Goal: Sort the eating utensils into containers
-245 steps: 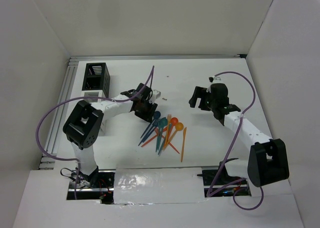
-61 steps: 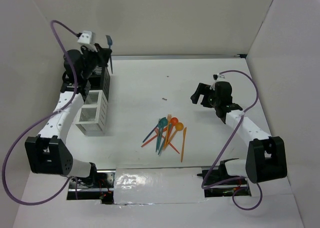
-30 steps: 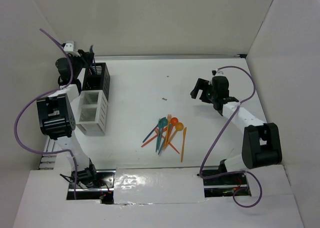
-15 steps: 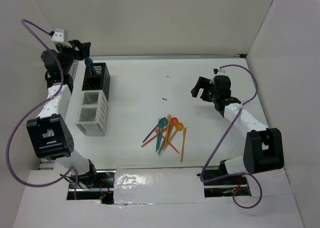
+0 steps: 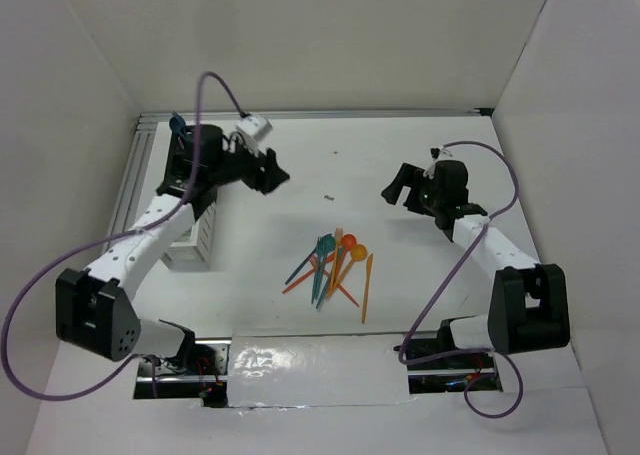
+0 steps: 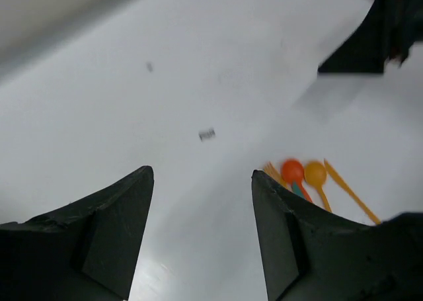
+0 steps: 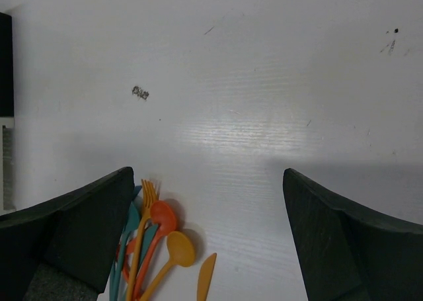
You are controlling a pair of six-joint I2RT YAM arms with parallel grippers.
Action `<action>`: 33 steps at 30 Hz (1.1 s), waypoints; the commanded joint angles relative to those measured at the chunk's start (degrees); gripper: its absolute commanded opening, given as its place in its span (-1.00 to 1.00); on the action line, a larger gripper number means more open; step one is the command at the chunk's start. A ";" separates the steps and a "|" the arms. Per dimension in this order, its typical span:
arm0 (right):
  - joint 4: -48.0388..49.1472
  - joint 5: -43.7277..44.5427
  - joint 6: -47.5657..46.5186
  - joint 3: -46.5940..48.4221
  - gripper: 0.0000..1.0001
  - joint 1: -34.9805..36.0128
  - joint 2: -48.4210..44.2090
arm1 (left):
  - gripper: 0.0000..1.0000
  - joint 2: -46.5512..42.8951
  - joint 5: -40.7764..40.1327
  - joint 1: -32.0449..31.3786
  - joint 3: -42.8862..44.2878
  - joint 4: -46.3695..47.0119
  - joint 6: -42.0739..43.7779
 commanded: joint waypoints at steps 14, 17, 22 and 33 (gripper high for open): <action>0.58 7.01 -0.08 -5.44 1.00 -0.45 -11.38 | 0.24 19.02 -19.39 -19.85 -3.03 -21.46 -1.91; 0.58 7.63 0.44 -5.97 1.00 -0.53 -11.82 | 0.23 18.50 -19.56 -21.71 -5.31 -20.50 -2.44; 0.58 8.15 -0.17 -5.97 1.00 -0.53 -11.03 | 0.23 19.46 -20.08 -23.64 -6.72 -21.46 -3.67; 0.58 8.15 -0.08 -5.97 1.00 -0.53 -10.41 | 0.17 22.28 -25.18 -25.13 -6.55 -22.78 -3.85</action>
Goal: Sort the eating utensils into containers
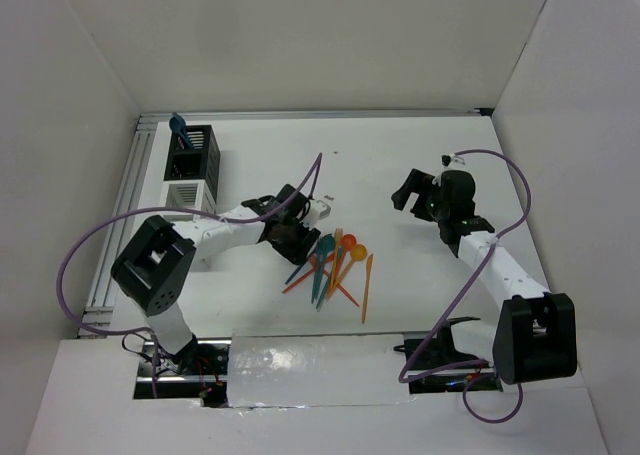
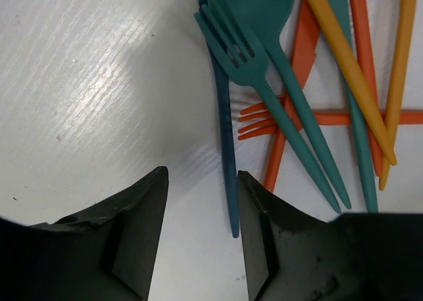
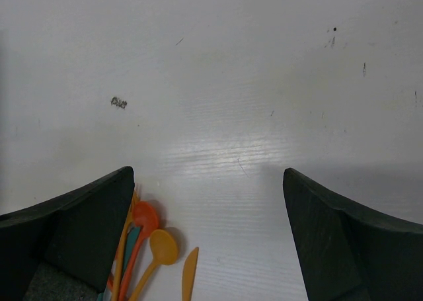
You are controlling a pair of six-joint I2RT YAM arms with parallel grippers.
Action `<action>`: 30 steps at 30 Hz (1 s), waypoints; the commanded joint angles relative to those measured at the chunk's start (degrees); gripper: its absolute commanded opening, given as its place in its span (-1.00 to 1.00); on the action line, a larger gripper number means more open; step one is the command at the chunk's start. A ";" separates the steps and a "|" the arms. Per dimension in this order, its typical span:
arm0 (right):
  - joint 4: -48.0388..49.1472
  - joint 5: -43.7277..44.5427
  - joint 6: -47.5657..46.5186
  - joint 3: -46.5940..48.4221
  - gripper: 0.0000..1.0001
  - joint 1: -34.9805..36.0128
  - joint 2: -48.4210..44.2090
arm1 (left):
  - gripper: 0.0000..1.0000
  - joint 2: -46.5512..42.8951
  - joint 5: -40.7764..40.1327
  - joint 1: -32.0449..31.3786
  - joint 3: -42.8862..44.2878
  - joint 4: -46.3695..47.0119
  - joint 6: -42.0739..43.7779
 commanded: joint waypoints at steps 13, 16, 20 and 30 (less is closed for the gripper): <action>1.36 1.73 -0.04 -0.77 1.00 -0.21 -1.17 | 0.07 2.77 -0.41 -2.72 -1.51 0.57 -1.51; 1.36 1.73 0.05 -0.77 1.00 -0.29 -1.26 | 0.06 4.08 -2.42 -3.07 -1.34 0.40 -1.77; 1.36 2.96 -0.21 -1.38 1.00 -0.29 -2.22 | -0.15 6.37 -4.80 -3.16 -0.46 -0.48 -2.38; 1.36 3.49 -0.04 -2.00 1.00 -0.29 -3.45 | -0.87 10.07 -4.54 -0.80 1.74 -1.36 -6.34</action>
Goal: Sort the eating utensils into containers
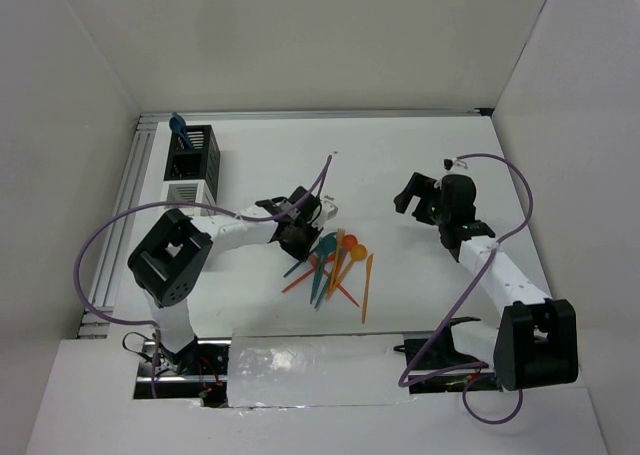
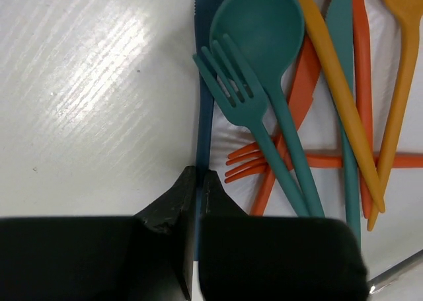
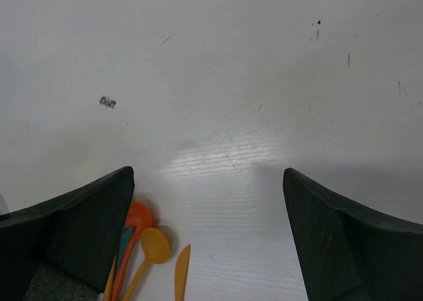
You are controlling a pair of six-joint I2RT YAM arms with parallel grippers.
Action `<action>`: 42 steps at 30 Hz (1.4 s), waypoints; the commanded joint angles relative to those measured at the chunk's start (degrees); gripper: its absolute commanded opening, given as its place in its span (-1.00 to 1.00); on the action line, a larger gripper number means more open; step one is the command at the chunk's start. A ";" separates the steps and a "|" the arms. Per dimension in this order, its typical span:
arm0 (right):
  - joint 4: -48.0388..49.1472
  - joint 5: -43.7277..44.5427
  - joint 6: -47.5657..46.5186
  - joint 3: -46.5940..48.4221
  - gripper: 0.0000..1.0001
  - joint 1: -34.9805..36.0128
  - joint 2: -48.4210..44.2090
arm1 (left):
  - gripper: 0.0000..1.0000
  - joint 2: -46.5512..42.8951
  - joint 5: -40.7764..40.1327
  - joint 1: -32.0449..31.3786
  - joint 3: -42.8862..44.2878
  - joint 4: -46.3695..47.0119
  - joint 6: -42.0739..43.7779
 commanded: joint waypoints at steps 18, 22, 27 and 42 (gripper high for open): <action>3.91 -1.75 -0.30 2.51 1.00 -0.47 3.25 | -1.00 -14.86 3.43 18.65 -0.05 20.38 -8.08; 3.30 -2.28 -0.92 3.83 1.00 -0.47 5.01 | -1.00 -16.27 3.53 26.45 3.11 28.55 -7.46; 4.79 -1.75 -0.57 3.83 1.00 -0.47 5.98 | -0.99 -16.45 3.09 36.98 4.18 38.65 -8.08; 6.37 0.00 0.66 9.28 1.00 -0.64 13.89 | -0.95 -3.18 5.80 51.25 8.05 64.95 -9.84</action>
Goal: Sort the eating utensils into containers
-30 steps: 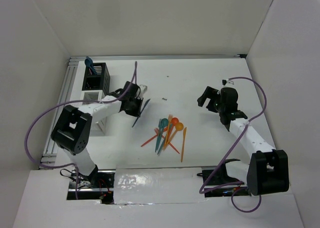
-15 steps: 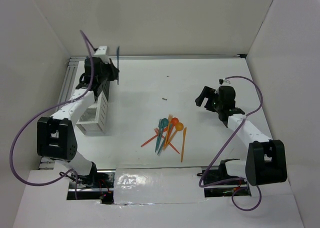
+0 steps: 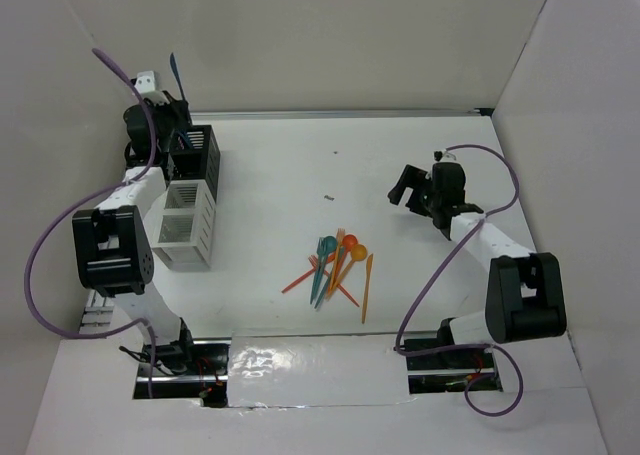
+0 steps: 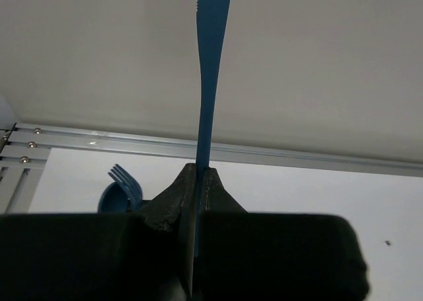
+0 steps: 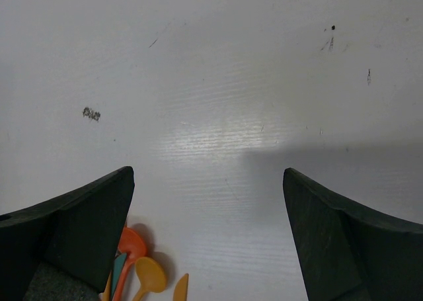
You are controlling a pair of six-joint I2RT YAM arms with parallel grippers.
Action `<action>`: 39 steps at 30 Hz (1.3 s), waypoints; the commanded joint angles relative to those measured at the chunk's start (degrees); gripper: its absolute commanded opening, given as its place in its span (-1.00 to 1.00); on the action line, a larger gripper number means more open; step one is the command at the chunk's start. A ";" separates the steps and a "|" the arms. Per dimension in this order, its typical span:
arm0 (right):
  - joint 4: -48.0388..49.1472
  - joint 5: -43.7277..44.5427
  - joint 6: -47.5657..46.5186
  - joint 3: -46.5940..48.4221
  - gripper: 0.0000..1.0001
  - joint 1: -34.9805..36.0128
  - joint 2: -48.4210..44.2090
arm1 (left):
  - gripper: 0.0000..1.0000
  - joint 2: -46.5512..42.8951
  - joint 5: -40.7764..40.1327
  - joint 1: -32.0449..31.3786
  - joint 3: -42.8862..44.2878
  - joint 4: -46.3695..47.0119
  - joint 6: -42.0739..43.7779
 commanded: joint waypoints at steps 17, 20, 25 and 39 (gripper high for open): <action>4.65 0.97 1.21 4.24 0.99 -0.45 2.63 | -0.78 8.14 3.02 3.06 -5.06 20.69 1.19; 4.65 0.97 1.21 4.24 0.99 -0.54 2.63 | -0.75 8.58 3.28 3.06 -5.32 20.86 1.80; 5.18 0.44 1.65 3.71 0.99 -0.36 2.02 | -0.46 7.88 3.63 2.89 -5.76 20.60 2.24; 5.18 -0.61 0.34 1.43 1.00 -0.62 -4.04 | 0.65 -8.79 2.84 3.15 -8.40 9.72 2.60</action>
